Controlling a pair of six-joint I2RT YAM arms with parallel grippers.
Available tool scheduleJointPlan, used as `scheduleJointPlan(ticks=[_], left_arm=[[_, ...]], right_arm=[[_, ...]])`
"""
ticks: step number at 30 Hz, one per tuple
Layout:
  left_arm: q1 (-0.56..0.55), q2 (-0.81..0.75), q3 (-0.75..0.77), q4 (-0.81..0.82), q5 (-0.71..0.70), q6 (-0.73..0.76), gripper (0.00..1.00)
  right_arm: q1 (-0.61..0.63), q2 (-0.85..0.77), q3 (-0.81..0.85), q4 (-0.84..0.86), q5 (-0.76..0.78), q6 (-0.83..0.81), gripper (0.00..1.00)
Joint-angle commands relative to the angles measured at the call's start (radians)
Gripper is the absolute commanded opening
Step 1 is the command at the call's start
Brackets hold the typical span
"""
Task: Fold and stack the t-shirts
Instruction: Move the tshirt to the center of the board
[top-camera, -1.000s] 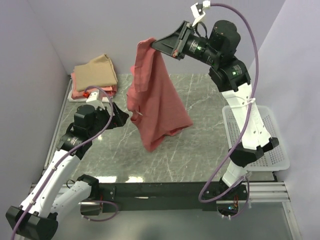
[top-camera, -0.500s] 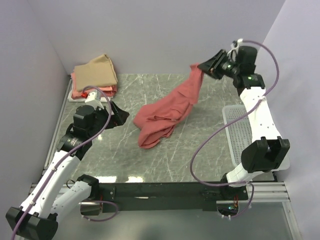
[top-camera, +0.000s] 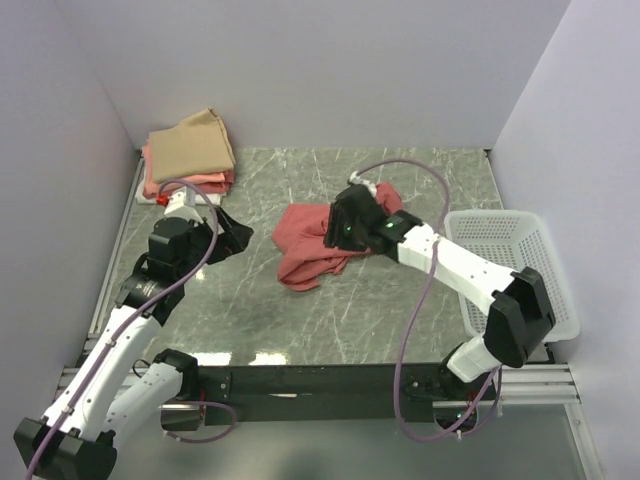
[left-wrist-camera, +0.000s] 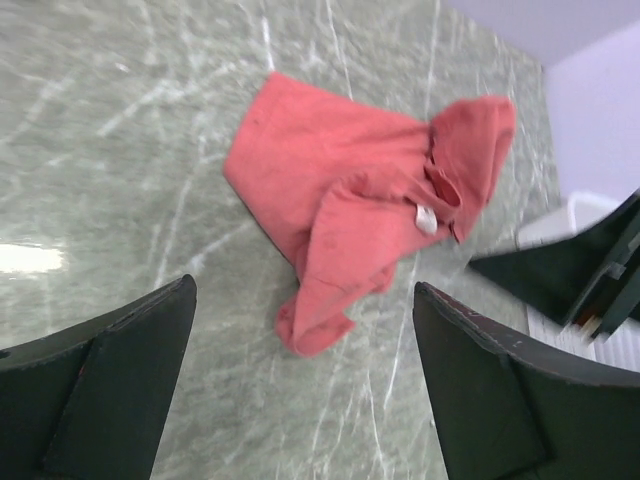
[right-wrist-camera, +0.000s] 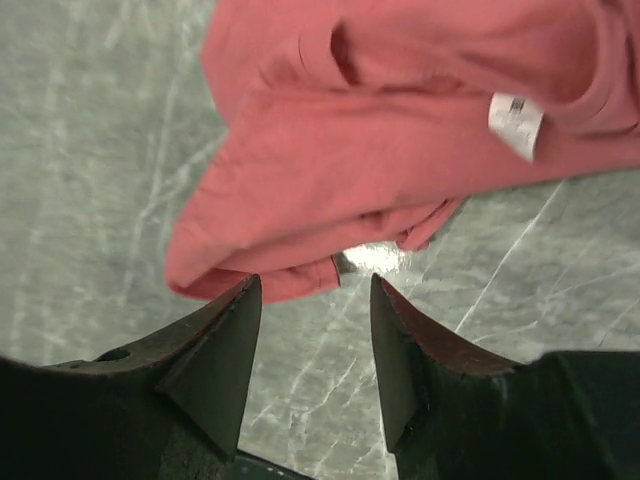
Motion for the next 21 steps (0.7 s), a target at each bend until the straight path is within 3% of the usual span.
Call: scheduleJointPlan(ticks=[1, 5, 13, 21], left_arm=[[0.016, -0.046, 0.016, -0.006, -0.090, -0.026, 0.95], [0.036, -0.074, 0.033, -0.032, -0.146, -0.030, 0.96], [0.099, -0.118, 0.137, -0.155, -0.381, -0.056, 0.99], [0.162, -0.074, 0.255, -0.152, -0.360, -0.064, 0.99]], right_arm=[[0.063, 0.034, -0.013, 0.068, 0.177, 0.056, 0.55], [0.193, 0.128, 0.105, 0.014, 0.295, 0.077, 0.55], [0.325, 0.401, 0.430, -0.178, 0.494, 0.083, 0.56], [0.367, 0.645, 0.749, -0.406, 0.611, 0.054, 0.59]])
